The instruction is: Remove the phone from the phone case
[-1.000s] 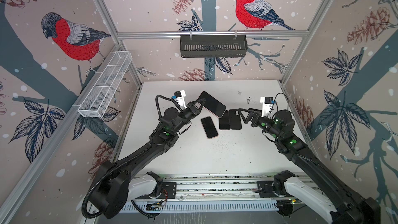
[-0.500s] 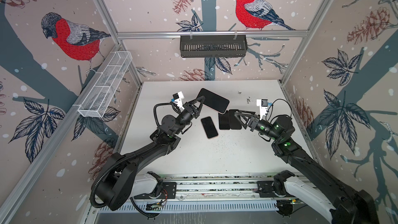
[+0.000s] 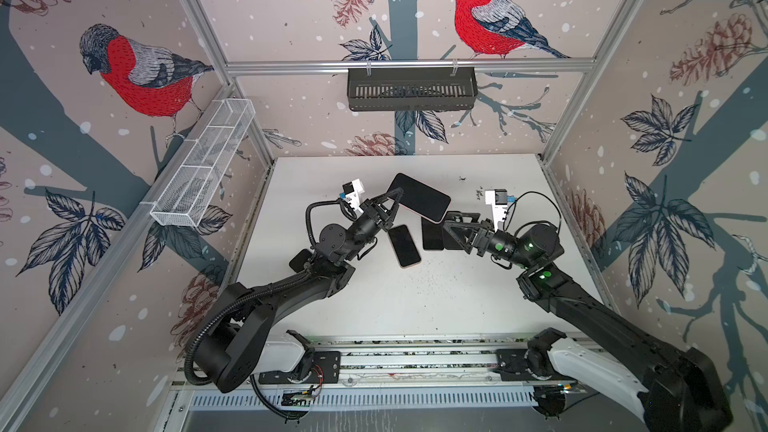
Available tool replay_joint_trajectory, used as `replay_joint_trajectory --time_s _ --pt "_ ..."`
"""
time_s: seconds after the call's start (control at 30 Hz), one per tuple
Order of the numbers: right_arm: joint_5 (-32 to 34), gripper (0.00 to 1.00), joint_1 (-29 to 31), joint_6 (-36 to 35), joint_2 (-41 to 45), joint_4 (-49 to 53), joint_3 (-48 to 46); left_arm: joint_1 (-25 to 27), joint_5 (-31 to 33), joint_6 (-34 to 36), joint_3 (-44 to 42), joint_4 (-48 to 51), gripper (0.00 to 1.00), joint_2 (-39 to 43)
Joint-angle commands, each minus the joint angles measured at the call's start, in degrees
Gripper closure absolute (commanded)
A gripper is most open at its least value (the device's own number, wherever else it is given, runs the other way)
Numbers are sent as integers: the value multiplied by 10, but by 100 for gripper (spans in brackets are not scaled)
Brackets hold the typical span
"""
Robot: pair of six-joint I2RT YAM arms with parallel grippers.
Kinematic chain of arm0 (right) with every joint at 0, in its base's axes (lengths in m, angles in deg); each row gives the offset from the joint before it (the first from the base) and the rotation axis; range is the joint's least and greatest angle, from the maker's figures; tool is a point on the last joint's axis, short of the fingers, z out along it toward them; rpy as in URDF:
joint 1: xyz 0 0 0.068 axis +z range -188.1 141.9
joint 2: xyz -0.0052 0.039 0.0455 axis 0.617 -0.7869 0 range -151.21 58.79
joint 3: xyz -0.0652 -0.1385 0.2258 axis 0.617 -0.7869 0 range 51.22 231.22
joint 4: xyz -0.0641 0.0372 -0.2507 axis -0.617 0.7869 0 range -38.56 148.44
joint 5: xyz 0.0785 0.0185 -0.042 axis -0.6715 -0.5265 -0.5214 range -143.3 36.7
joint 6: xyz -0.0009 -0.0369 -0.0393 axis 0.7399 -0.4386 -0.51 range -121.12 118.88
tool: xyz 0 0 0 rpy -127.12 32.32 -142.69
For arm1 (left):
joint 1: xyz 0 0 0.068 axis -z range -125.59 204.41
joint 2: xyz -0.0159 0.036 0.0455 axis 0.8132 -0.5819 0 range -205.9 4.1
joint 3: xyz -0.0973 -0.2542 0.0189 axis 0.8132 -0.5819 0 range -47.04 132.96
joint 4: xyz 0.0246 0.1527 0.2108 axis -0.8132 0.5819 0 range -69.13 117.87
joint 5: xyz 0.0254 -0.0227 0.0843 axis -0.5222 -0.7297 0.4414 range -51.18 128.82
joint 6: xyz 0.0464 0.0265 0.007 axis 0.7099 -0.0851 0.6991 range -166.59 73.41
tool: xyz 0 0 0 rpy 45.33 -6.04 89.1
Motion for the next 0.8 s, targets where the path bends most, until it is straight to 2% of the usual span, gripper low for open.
replay_joint_trajectory --time_s 0.0,0.47,0.77 --pt "-6 11 7 4 -6 -37 6 2 3 -9 4 -81 100 -1" --pt "-13 37 21 27 -18 -65 5 5 2 2 5 -76 100 2" --pt "-17 49 29 50 -34 -97 3 6 4 6 3 -75 100 1"
